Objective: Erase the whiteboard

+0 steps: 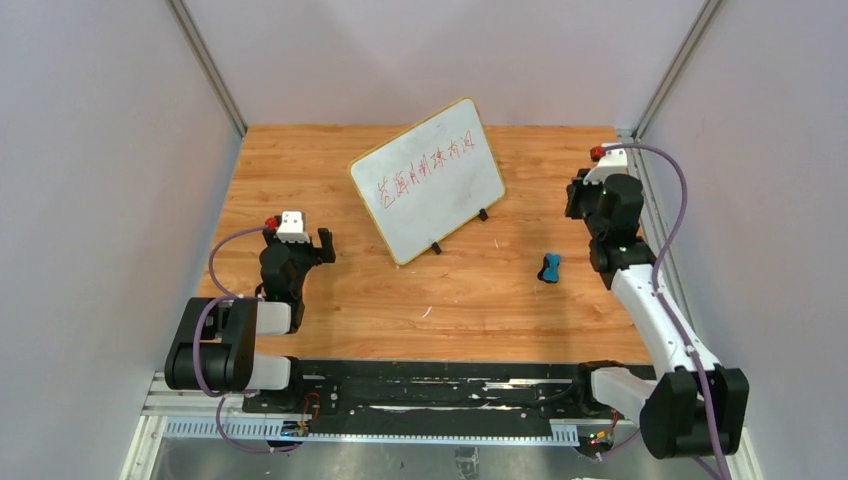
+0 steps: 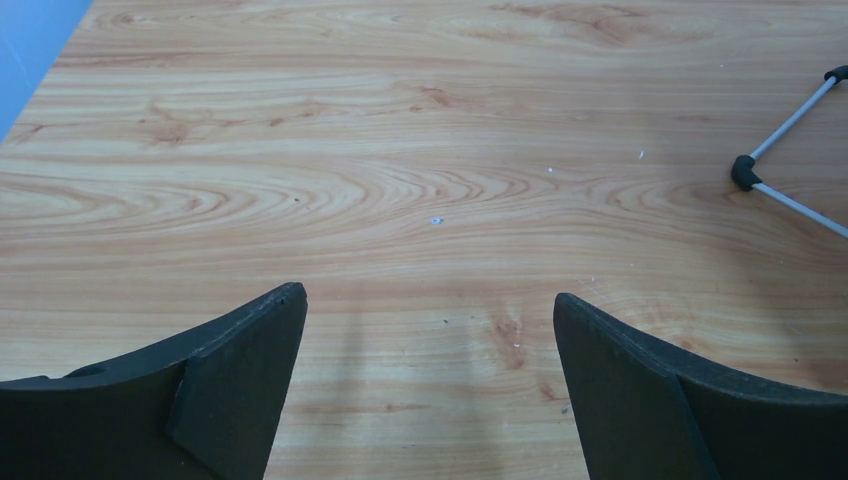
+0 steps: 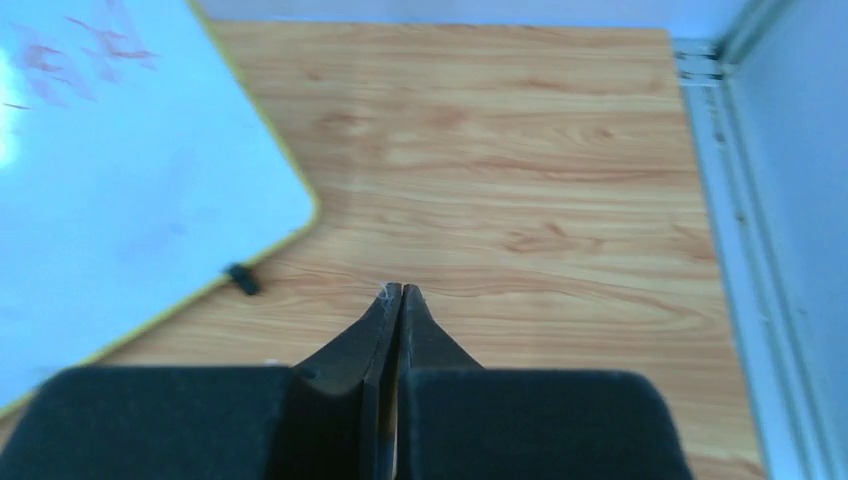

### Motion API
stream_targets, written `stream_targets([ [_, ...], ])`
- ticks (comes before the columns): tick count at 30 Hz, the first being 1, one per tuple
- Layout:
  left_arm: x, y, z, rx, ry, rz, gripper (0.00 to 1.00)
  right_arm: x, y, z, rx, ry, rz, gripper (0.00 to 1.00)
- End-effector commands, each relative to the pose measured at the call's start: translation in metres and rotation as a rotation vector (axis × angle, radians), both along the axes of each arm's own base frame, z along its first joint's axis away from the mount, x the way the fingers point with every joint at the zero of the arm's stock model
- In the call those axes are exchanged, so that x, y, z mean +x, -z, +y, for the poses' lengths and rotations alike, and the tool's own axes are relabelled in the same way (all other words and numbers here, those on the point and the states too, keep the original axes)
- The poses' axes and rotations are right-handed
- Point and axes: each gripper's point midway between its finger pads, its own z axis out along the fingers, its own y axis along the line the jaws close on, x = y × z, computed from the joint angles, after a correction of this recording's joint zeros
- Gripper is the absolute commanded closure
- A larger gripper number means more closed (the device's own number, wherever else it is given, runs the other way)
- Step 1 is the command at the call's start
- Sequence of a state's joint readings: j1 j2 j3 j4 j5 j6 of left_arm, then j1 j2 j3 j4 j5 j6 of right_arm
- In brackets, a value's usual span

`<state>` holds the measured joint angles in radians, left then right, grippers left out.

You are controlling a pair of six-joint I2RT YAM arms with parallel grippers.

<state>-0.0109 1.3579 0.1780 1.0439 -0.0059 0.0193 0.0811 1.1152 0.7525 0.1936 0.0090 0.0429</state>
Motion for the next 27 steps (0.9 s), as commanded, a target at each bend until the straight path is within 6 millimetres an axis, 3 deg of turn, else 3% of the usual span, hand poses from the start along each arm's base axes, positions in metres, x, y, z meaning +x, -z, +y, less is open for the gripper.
stream_targets([
  [1, 0.007, -0.01, -0.003, 0.012, 0.01, -0.033, 0.02, -0.046, 0.015, 0.058, 0.339, -0.158, 0.274, 0.99],
  [4, 0.007, -0.011, -0.003, 0.014, 0.012, -0.035, 0.02, -0.057, -0.008, 0.089, 0.459, -0.31, 0.265, 0.97],
  [5, 0.006, -0.011, -0.003, 0.016, 0.012, -0.036, 0.02, -0.061, -0.015, 0.096, 0.475, -0.361, 0.263, 0.84],
  [7, 0.006, -0.011, -0.003, 0.016, 0.015, -0.037, 0.02, -0.072, -0.026, 0.106, 0.472, -0.45, 0.265, 0.33],
  [8, 0.006, -0.011, -0.003, 0.017, 0.016, -0.037, 0.02, -0.076, -0.031, 0.109, 0.475, -0.476, 0.258, 0.28],
  [11, 0.006, -0.011, -0.003, 0.019, 0.018, -0.037, 0.02, -0.087, -0.047, 0.119, 0.48, -0.574, 0.186, 0.27],
  [16, 0.006, -0.011, -0.003, 0.016, 0.015, -0.037, 0.02, -0.091, -0.054, 0.104, 0.449, -0.488, 0.122, 0.27],
  [19, 0.006, -0.01, -0.003, 0.014, 0.015, -0.035, 0.02, -0.088, -0.045, 0.084, 0.428, -0.339, 0.186, 0.27],
  [20, 0.007, -0.011, -0.003, 0.015, 0.018, -0.035, 0.05, -0.088, -0.037, 0.078, 0.451, -0.267, 0.251, 0.65],
  [21, 0.006, -0.011, -0.005, 0.018, 0.027, -0.037, 0.08, -0.087, -0.028, 0.069, 0.422, -0.208, 0.311, 0.76],
  [23, 0.005, -0.012, -0.009, 0.026, 0.056, -0.044, 0.15, -0.086, -0.005, 0.047, 0.349, -0.073, 0.43, 0.78],
  [27, 0.005, -0.021, -0.017, 0.041, 0.108, -0.058, 0.21, -0.09, 0.025, 0.027, 0.268, 0.043, 0.58, 0.71],
])
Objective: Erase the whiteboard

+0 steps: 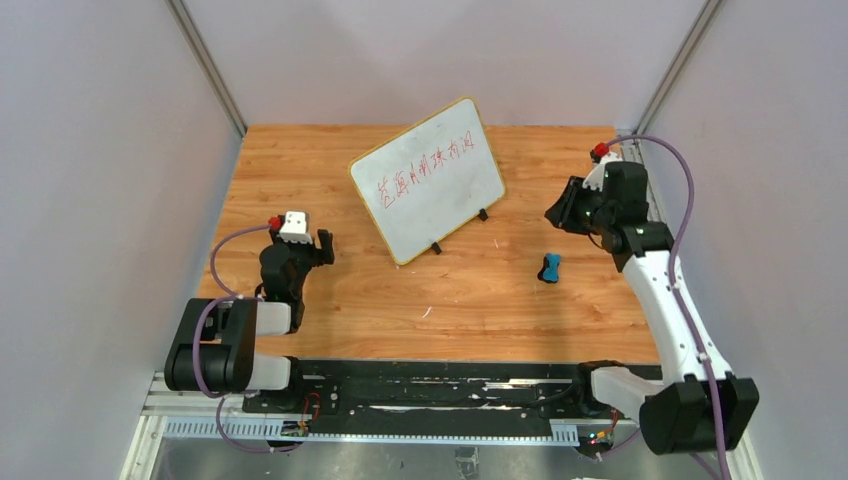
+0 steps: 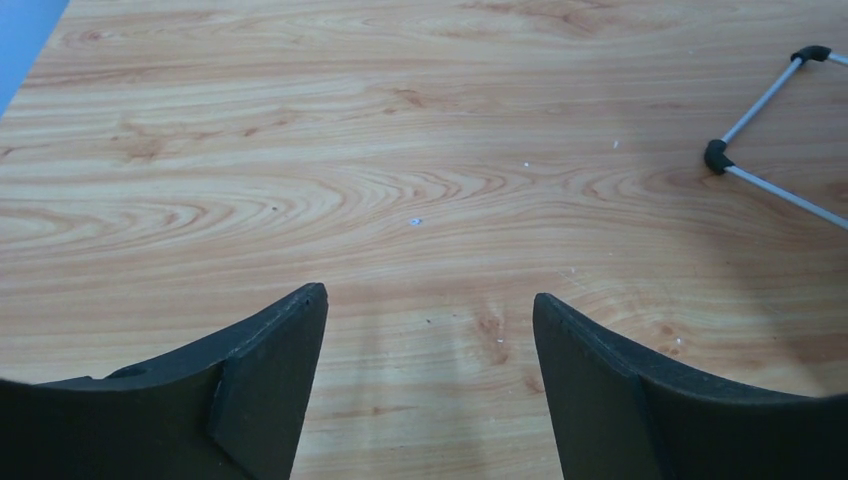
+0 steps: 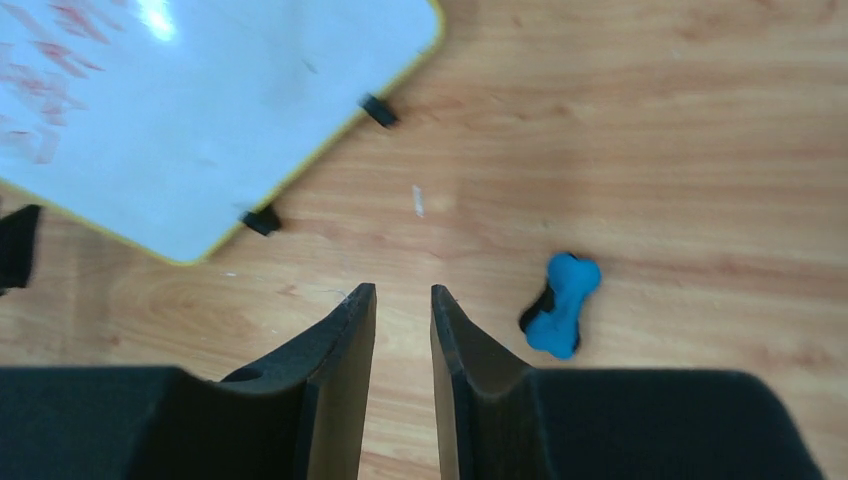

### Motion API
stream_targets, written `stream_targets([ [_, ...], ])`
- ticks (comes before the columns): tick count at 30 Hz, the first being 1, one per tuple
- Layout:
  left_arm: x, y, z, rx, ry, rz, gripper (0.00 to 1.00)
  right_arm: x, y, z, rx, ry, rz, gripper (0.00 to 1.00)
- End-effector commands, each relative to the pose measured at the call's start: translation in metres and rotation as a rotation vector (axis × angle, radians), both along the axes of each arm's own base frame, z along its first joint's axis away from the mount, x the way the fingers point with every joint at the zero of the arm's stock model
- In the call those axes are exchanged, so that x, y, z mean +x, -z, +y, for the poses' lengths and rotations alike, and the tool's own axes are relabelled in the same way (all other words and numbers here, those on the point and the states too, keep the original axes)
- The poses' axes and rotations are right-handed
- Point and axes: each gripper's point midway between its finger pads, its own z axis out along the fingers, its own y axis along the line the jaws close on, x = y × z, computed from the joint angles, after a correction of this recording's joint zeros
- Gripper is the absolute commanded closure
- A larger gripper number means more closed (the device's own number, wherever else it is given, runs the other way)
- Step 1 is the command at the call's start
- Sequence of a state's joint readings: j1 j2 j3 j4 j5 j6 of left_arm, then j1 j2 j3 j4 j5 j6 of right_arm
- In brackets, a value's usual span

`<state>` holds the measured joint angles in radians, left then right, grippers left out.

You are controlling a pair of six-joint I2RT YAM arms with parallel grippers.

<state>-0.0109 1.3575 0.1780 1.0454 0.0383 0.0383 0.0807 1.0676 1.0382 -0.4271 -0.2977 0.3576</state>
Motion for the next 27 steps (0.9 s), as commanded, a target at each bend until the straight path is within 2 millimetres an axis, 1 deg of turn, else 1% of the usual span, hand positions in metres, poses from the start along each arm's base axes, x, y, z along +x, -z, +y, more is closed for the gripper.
stream_targets([
  [1, 0.007, -0.027, -0.011, 0.027, 0.069, -0.044, 0.2, -0.024, 0.052, -0.039, -0.18, 0.146, 0.274, 0.71],
  [3, 0.01, -0.04, -0.019, 0.038, 0.119, 0.023, 0.17, -0.026, 0.059, -0.048, -0.221, 0.182, 0.315, 0.7],
  [5, 0.012, -0.061, -0.03, 0.025, 0.18, 0.049, 0.14, -0.028, 0.066, -0.053, -0.248, 0.199, 0.354, 0.69],
  [8, 0.01, -0.098, -0.051, -0.032, 0.286, 0.03, 0.12, -0.03, 0.076, -0.058, -0.275, 0.211, 0.402, 0.68],
  [11, 0.008, -0.121, -0.074, -0.117, 0.401, 0.07, 0.13, -0.03, 0.088, -0.06, -0.293, 0.212, 0.448, 0.65],
  [14, 0.002, -0.136, -0.094, -0.201, 0.505, 0.09, 0.19, -0.028, 0.103, -0.06, -0.308, 0.206, 0.492, 0.6],
  [17, -0.001, -0.139, -0.1, -0.219, 0.538, 0.106, 0.24, -0.021, 0.123, -0.059, -0.315, 0.194, 0.549, 0.55],
  [21, -0.001, -0.137, -0.1, -0.192, 0.552, 0.127, 0.23, -0.009, 0.147, -0.051, -0.289, 0.168, 0.63, 0.52],
  [24, -0.001, -0.137, -0.1, -0.185, 0.557, 0.128, 0.23, 0.001, 0.167, -0.046, -0.264, 0.167, 0.671, 0.51],
  [27, -0.001, -0.136, -0.101, -0.19, 0.565, 0.134, 0.24, 0.005, 0.18, -0.043, -0.254, 0.167, 0.698, 0.52],
])
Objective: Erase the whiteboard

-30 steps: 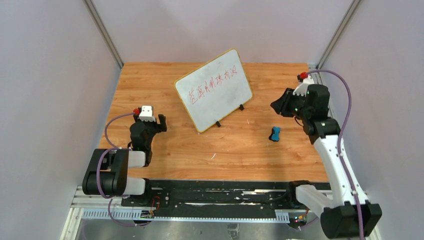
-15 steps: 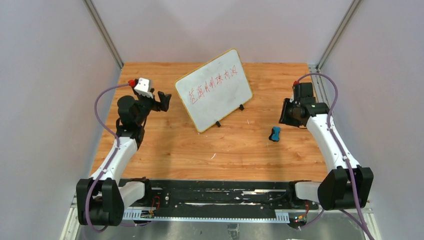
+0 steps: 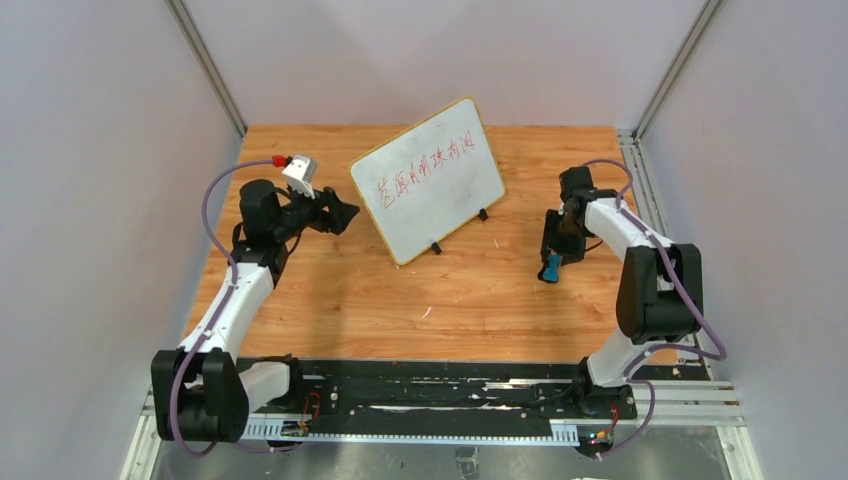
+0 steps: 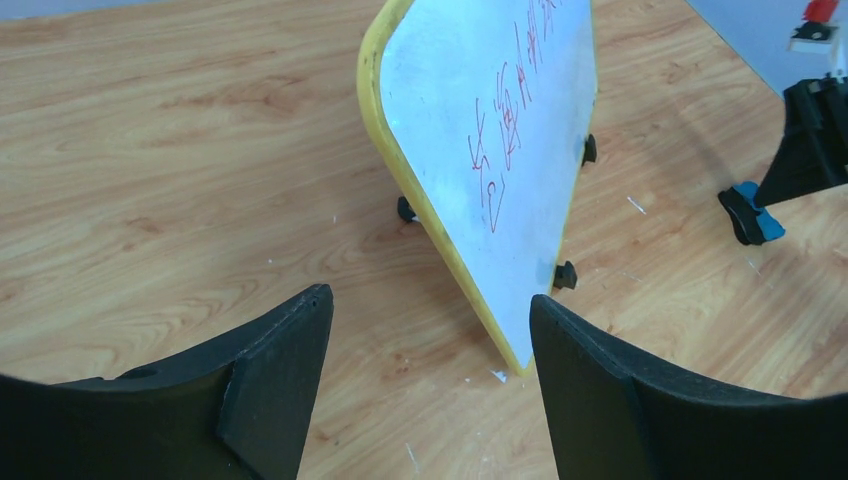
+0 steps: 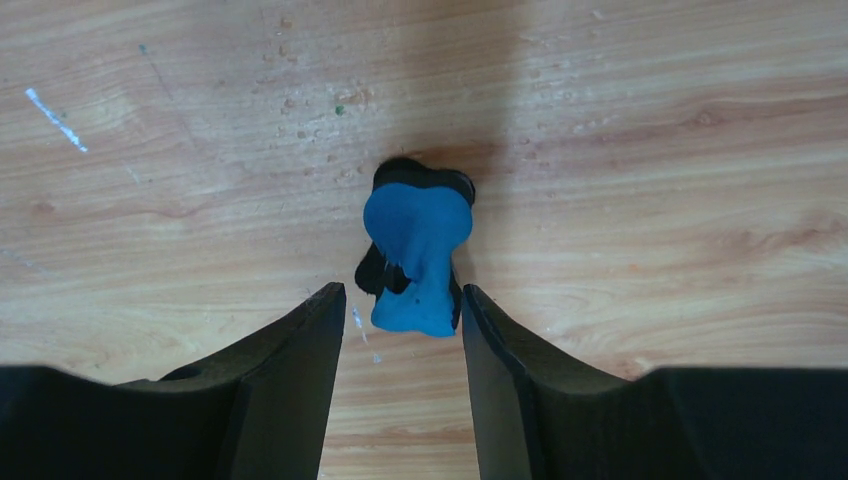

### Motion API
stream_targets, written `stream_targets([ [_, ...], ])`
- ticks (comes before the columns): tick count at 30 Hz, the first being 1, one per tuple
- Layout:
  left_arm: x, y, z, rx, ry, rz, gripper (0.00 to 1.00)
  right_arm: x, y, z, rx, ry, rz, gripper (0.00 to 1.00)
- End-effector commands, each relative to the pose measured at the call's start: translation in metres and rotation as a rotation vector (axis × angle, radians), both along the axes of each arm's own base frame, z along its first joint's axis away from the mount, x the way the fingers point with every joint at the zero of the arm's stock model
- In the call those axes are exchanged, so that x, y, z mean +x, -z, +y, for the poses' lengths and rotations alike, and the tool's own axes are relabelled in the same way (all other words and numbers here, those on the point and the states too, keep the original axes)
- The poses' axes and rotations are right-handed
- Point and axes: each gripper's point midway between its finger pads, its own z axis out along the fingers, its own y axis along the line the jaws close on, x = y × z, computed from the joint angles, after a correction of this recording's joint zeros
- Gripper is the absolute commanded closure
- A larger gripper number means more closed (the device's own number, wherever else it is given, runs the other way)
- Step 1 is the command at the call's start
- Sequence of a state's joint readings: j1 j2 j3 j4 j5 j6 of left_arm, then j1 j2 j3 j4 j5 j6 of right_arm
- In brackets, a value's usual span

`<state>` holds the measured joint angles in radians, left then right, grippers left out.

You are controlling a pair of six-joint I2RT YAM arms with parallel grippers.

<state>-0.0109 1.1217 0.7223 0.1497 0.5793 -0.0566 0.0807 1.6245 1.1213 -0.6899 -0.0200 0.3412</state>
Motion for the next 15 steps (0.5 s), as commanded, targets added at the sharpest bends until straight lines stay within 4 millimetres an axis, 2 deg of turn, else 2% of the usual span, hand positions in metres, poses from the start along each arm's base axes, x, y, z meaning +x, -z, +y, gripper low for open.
stream_targets([
  [1, -0.001, -0.012, -0.009, -0.007, 0.055, -0.01, 0.24, 0.016, 0.005, 0.006, 0.031, 0.017, -0.011, 0.52],
  [9, 0.012, 0.0, -0.019, -0.011, 0.076, 0.041, 0.26, 0.011, 0.009, 0.001, 0.007, 0.024, 0.0, 0.53],
  [15, 0.013, 0.009, -0.029, 0.02, 0.092, 0.047, 0.27, 0.003, 0.015, -0.003, -0.014, 0.038, 0.013, 0.53],
])
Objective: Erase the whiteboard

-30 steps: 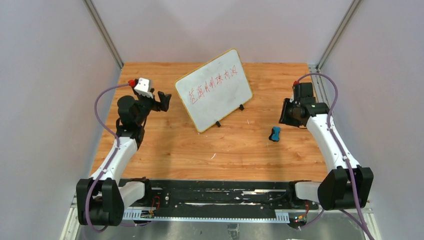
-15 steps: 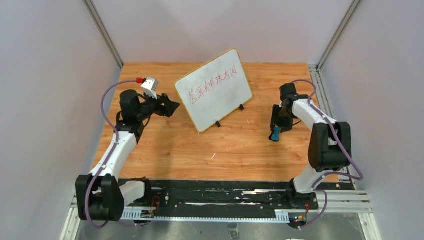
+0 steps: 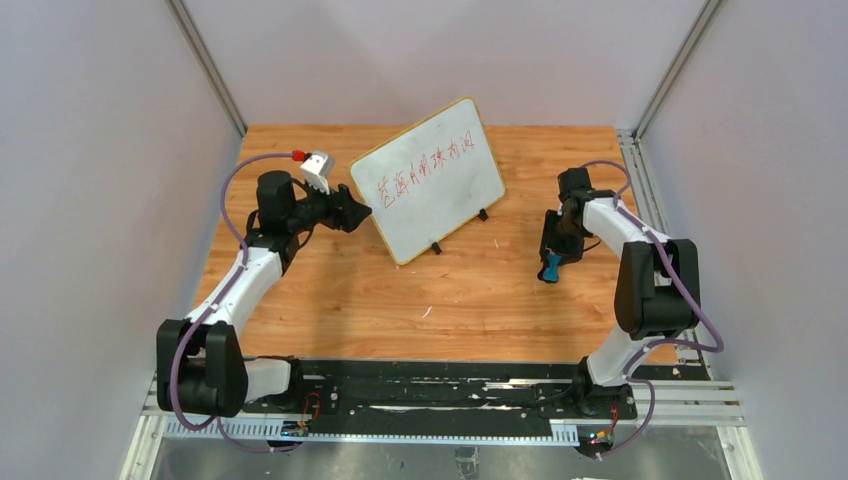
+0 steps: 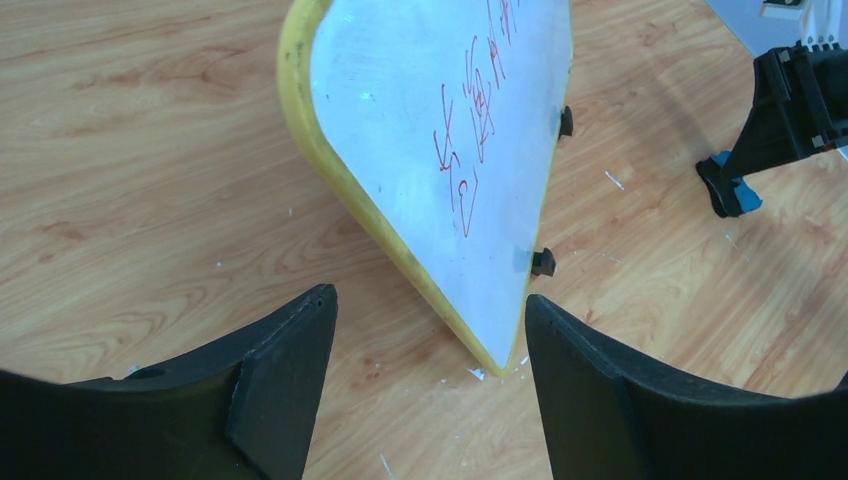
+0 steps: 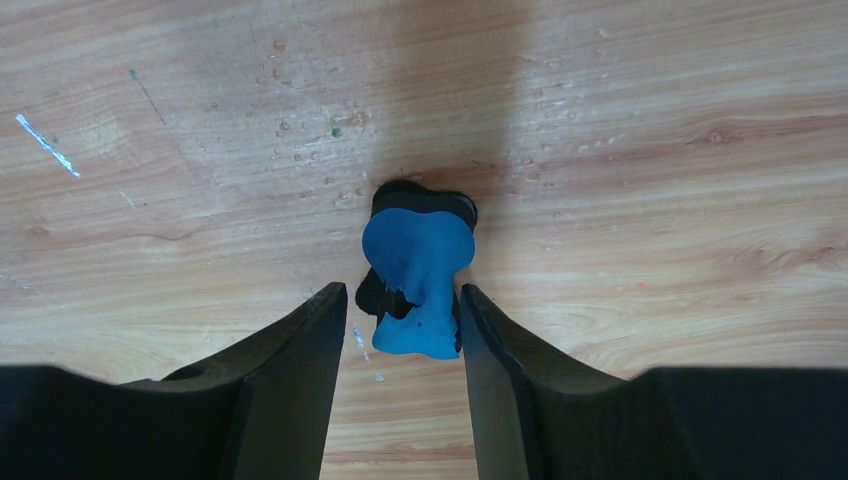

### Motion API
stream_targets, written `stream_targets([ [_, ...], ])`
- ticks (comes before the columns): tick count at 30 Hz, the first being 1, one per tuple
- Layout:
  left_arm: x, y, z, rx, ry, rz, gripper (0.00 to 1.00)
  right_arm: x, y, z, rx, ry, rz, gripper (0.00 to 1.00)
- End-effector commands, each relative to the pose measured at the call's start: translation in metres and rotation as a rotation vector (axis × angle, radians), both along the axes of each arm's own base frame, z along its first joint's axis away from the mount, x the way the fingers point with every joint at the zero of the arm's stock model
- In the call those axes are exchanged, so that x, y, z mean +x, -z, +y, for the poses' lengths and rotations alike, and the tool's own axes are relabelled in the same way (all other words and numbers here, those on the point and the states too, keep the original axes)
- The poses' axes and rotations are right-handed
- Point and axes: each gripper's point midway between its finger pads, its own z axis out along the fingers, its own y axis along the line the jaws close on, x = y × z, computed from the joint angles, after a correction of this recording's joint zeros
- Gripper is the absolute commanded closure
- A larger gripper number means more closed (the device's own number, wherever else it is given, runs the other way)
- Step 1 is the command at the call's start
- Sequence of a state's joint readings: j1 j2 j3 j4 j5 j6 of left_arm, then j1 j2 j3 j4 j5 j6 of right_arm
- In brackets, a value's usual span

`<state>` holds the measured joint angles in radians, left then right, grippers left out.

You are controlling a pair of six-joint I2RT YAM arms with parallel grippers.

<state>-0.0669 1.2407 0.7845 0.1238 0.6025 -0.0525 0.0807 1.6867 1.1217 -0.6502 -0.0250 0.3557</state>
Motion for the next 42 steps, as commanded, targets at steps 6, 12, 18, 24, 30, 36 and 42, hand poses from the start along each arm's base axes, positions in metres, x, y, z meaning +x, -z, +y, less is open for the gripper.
stream_targets([
  [6, 0.003, -0.008, -0.005, 0.029, 0.006, -0.042, 0.27, -0.008, 0.005, -0.01, -0.044, 0.04, 0.004, 0.53],
  [12, 0.001, -0.007, -0.003, 0.036, -0.003, -0.044, 0.27, -0.01, 0.015, -0.008, -0.035, 0.039, 0.021, 0.55],
  [18, 0.001, -0.006, -0.003, 0.038, -0.006, -0.042, 0.27, -0.011, 0.022, -0.008, -0.032, 0.033, 0.037, 0.58],
  [24, 0.001, -0.007, -0.003, 0.035, -0.007, -0.044, 0.27, -0.014, 0.029, -0.007, -0.029, 0.032, 0.049, 0.59],
  [30, 0.0, -0.006, -0.003, 0.033, -0.005, -0.04, 0.28, -0.016, 0.031, -0.008, -0.036, 0.039, 0.053, 0.71],
  [36, -0.001, -0.002, -0.003, 0.036, -0.002, -0.032, 0.27, -0.012, 0.006, -0.013, -0.061, 0.045, -0.025, 0.99],
  [42, -0.003, 0.004, -0.006, 0.039, 0.024, -0.022, 0.21, 0.009, -0.039, -0.003, -0.003, -0.019, -0.225, 0.99],
])
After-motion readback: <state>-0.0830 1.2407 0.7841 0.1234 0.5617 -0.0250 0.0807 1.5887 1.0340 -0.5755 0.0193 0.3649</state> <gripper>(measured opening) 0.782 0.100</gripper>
